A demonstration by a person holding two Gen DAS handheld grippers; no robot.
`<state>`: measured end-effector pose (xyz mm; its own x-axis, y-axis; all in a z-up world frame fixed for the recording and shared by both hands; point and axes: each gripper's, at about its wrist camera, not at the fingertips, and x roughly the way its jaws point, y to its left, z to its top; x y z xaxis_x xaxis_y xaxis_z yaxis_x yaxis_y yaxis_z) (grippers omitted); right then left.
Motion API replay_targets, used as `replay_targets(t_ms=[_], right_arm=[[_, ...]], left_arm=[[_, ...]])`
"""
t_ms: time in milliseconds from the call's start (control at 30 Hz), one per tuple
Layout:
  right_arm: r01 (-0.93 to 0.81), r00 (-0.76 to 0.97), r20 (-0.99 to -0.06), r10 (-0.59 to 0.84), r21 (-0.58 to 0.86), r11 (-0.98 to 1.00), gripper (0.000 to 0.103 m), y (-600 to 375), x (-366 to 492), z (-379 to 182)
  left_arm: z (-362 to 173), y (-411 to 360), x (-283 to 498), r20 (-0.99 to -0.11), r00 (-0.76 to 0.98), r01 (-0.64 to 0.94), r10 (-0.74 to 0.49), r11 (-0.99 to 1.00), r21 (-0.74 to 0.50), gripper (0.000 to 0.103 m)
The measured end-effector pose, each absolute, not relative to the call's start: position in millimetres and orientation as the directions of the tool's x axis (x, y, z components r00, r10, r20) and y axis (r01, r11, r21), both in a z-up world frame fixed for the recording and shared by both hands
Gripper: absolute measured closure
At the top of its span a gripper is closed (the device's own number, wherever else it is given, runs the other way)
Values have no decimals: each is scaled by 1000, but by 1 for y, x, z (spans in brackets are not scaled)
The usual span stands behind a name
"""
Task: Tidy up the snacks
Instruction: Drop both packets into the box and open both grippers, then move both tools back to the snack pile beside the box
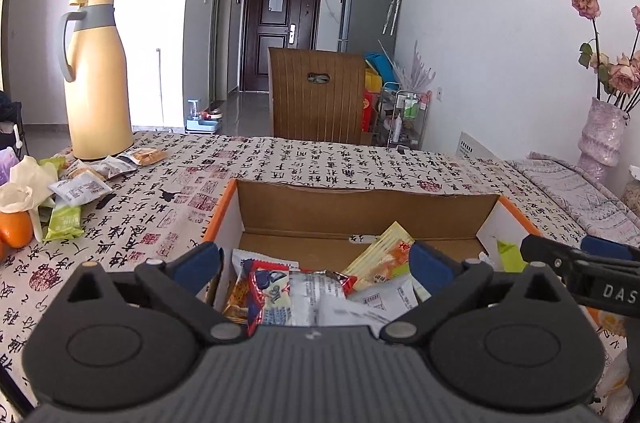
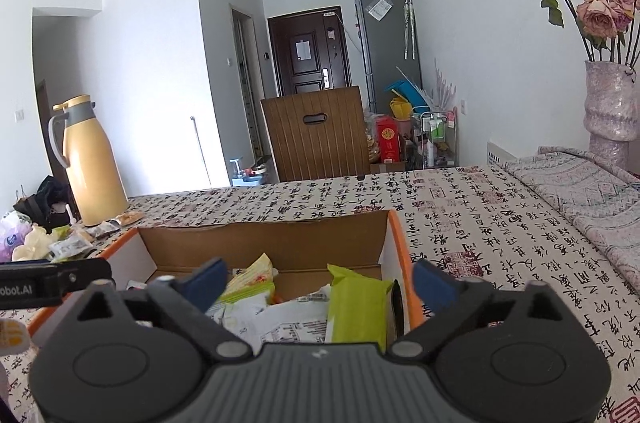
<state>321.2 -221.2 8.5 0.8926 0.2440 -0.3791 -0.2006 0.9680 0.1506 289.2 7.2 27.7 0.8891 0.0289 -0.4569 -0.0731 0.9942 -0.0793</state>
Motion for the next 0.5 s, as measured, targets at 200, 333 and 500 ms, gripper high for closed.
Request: replay_targets(t_ms=[200, 333, 500], right_arm=[[-193, 898, -374, 234, 144, 971, 0, -221, 318, 9], [-193, 901, -366, 233, 144, 971, 0, -221, 315, 11], [-184, 911, -350, 218, 131, 974, 0, -221, 310, 19]], left_arm=[[29, 8, 286, -449, 893, -72, 26, 994, -86, 0], [31, 7, 283, -444, 896, -71, 24, 994, -89, 0], [40, 6, 278, -432, 902, -68, 20, 993, -95, 0]])
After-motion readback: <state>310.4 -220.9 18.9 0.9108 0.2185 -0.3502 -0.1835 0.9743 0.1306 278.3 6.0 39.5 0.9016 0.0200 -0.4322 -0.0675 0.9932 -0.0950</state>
